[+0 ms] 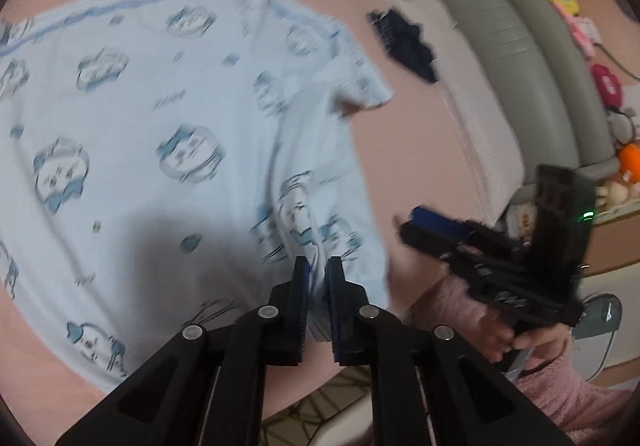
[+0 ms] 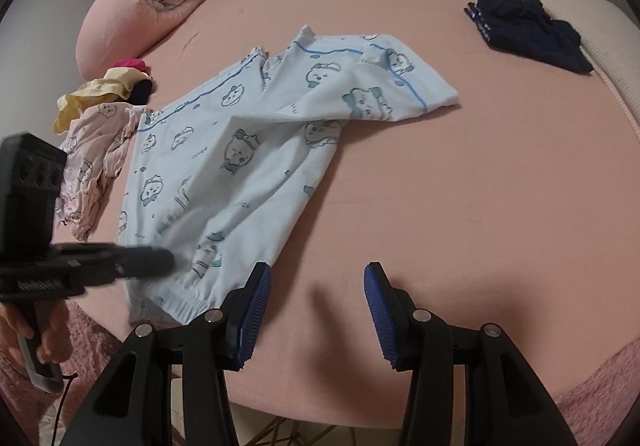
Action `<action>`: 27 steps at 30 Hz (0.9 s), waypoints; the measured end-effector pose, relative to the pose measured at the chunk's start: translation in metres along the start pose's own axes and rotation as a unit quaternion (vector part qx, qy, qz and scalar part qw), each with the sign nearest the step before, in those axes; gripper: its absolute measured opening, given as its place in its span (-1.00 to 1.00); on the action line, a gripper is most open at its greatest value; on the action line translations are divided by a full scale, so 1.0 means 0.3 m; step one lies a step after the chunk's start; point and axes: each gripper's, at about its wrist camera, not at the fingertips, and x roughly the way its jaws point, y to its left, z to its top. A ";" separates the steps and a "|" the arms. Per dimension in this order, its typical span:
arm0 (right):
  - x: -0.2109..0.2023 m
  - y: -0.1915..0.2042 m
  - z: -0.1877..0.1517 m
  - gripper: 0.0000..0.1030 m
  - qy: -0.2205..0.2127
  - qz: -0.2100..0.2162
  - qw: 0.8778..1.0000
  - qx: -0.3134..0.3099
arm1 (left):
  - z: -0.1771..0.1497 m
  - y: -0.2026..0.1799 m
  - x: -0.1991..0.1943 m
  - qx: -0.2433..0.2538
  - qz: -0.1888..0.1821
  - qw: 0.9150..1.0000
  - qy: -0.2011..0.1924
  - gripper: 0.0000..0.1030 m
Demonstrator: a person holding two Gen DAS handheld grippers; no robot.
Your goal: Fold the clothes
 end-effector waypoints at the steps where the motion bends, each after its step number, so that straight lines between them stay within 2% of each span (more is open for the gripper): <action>1: 0.003 0.003 -0.003 -0.07 0.001 0.001 1.000 0.001 | -0.002 0.011 0.017 -0.006 0.008 1.000 0.007 -0.59; 2: 0.005 0.003 -0.008 -0.07 0.002 0.001 1.000 0.002 | -0.003 0.021 0.030 -0.014 0.010 1.000 0.011 -0.49; 3: 0.007 0.003 -0.014 -0.07 0.004 0.002 1.000 0.002 | -0.003 0.031 0.042 -0.023 0.010 1.000 0.013 -0.31; 4: 0.008 0.003 -0.019 -0.07 0.005 0.002 1.000 0.003 | -0.007 0.036 0.043 -0.030 0.005 0.999 0.012 -0.23; 6: 0.007 -0.007 -0.027 -0.07 0.008 0.001 1.000 0.006 | -0.021 0.032 0.036 -0.035 -0.008 0.999 0.007 -0.17; 10: 0.003 -0.034 -0.034 -0.07 0.009 0.001 1.000 0.019 | -0.012 -0.020 0.052 -0.028 -0.003 1.000 0.009 -0.17; 12: 0.001 -0.046 -0.031 -0.07 0.007 0.003 1.000 0.028 | -0.013 -0.035 0.059 -0.023 -0.018 0.999 0.013 -0.17; 13: 0.000 -0.051 -0.029 -0.07 0.007 0.005 0.999 0.031 | -0.016 -0.051 0.067 -0.022 -0.027 0.999 0.014 -0.22; 14: -0.001 -0.055 -0.028 -0.07 0.006 0.006 0.999 0.034 | -0.015 -0.061 0.073 -0.021 -0.035 0.999 0.015 -0.40; 15: -0.001 -0.052 -0.029 -0.07 0.007 0.006 0.999 0.031 | -0.011 -0.061 0.073 -0.021 -0.039 0.999 0.009 -0.97; 17: -0.002 -0.045 -0.028 -0.07 0.007 0.003 1.000 0.024 | -0.002 -0.060 0.052 -0.020 -0.031 0.999 -0.012 -0.96; 19: -0.005 -0.038 -0.021 -0.07 0.008 0.006 1.000 0.017 | 0.008 -0.054 0.009 -0.027 -0.043 0.998 -0.032 -0.96; 21: -0.009 -0.019 -0.005 -0.07 0.008 0.010 1.000 0.003 | 0.005 -0.036 -0.067 -0.028 -0.049 0.997 -0.051 -0.96; 23: -0.013 0.019 0.018 -0.07 0.005 0.013 1.000 -0.021 | -0.003 -0.015 -0.142 -0.021 -0.040 0.997 -0.066 -0.96; 27: 0.001 0.132 0.064 -0.07 0.003 0.023 0.997 -0.074 | -0.034 0.064 -0.220 -0.038 -0.025 0.996 -0.075 -0.96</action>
